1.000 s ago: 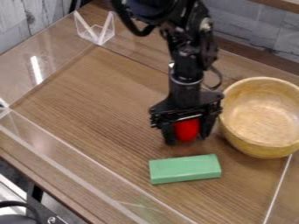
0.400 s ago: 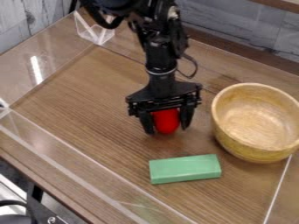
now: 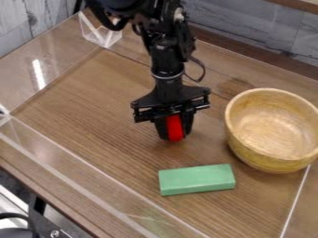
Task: Move the red fruit to the left side of the table
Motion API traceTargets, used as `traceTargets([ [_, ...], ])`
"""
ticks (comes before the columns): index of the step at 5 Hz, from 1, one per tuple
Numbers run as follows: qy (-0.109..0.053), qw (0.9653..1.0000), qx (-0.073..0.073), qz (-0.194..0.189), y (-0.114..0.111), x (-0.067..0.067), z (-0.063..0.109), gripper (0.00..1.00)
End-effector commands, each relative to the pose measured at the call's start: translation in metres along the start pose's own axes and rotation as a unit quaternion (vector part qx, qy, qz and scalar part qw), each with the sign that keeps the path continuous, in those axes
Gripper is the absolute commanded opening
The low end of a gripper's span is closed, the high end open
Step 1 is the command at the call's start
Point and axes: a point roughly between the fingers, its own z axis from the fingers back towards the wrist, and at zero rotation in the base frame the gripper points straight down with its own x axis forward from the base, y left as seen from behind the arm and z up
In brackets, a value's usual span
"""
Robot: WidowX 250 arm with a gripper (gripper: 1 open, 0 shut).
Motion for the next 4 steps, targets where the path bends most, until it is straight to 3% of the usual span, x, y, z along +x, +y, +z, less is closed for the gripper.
traceTargets([
  [1, -0.031, 0.9988, -0.030, 0.024, -0.006, 0.015, 0.031, 0.00],
  [2, -0.049, 0.9962, -0.050, 0.051, -0.003, 0.026, 0.054, 0.00],
  [3, -0.066, 0.9932, -0.061, 0.074, 0.009, 0.039, 0.062, 0.00],
  [4, -0.078, 0.9916, -0.060, 0.084, 0.028, 0.050, 0.058, 0.00],
])
